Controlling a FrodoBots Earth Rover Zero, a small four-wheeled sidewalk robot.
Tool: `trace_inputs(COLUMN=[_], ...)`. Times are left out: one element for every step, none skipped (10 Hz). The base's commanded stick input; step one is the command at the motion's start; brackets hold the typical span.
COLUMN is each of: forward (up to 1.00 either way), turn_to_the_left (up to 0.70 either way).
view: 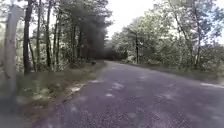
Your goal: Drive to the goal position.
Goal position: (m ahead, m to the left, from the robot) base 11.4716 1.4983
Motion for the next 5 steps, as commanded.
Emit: trace_inputs(forward=[0.45, 0.45, 0.45, 0.45, 0.45], turn_to_the_left=[0.00, 0.00, 0.00, 0.00, 0.00])
